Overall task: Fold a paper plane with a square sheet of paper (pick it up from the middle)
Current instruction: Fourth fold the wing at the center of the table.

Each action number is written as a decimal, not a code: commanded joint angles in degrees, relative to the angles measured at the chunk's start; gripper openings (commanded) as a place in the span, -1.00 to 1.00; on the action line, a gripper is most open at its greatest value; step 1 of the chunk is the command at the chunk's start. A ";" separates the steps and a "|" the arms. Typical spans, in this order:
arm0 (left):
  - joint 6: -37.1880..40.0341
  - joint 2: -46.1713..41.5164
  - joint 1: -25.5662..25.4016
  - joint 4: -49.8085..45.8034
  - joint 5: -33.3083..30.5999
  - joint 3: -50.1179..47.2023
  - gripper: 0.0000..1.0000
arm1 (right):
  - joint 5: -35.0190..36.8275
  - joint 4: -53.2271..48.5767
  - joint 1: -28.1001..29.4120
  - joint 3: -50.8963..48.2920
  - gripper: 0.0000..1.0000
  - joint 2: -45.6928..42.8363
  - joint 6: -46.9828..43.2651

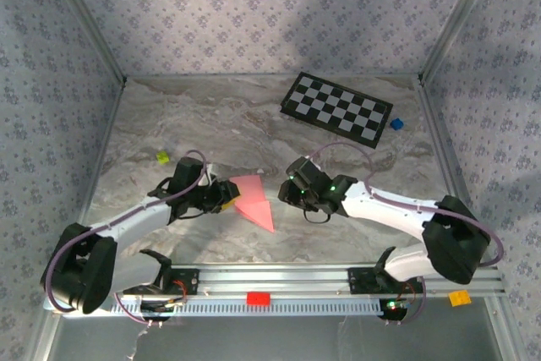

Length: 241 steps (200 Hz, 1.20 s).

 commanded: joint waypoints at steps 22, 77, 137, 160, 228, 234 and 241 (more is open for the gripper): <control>-0.34 1.81 0.42 -0.18 1.24 1.85 -0.24 | 6.18 -3.84 0.42 2.41 -0.16 -4.05 -2.44; 0.81 3.81 0.41 -1.90 -0.30 3.76 -0.28 | 11.45 3.32 0.88 -1.60 -0.38 -10.45 -17.46; 1.10 4.72 0.45 -4.14 -4.04 3.65 -0.16 | -0.63 9.24 -1.23 -7.48 -0.49 -10.12 -18.42; 2.85 6.04 0.55 -6.16 -4.33 4.82 -0.12 | 1.95 11.81 0.68 -8.99 -0.35 -10.52 -20.40; 3.46 9.88 0.55 -2.83 -2.26 5.45 -0.14 | 11.77 15.88 9.28 -8.66 -0.30 -6.40 -25.64; 3.53 9.93 0.54 -2.26 -1.77 5.46 -0.14 | 13.50 16.01 10.12 -8.80 -0.31 -6.01 -25.65; 3.70 10.34 0.56 -1.10 -1.00 5.33 -0.14 | 17.28 15.51 11.93 -8.61 -0.31 -5.66 -27.84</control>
